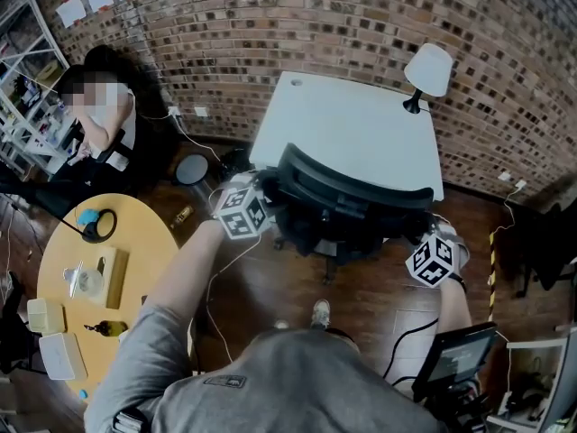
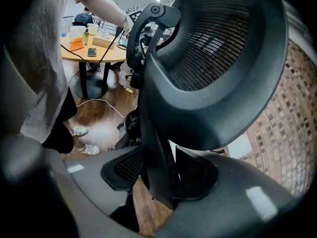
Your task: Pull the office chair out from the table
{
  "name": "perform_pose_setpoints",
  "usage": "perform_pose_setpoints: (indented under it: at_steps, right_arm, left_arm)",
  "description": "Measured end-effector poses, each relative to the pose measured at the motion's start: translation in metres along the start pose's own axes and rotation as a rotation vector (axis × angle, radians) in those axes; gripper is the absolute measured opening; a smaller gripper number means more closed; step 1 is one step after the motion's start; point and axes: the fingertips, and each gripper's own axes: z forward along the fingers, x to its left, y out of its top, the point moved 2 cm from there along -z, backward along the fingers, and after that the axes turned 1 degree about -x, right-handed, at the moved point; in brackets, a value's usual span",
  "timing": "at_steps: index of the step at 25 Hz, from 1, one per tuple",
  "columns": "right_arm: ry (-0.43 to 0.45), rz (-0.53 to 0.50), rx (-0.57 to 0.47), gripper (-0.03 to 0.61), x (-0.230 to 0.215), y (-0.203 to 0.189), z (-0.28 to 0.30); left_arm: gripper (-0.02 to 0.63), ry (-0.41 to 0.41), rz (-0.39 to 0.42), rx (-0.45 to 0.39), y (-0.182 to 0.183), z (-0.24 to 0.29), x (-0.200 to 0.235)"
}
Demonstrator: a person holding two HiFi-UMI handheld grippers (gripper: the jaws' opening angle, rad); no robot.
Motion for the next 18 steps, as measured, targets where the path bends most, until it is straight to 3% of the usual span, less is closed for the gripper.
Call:
perform_pose_setpoints:
  at_steps: [10, 18]
  right_arm:
    - [-0.031, 0.036, 0.020, 0.221, 0.033, 0.001, -0.024]
    - [-0.050, 0.026, 0.000, 0.215, 0.056, 0.009, -0.038]
  left_arm:
    - [0.225, -0.008, -0.007, -0.049, 0.007, -0.027, -0.032]
    - [0.225, -0.008, -0.031, -0.036, 0.003, -0.041, -0.047]
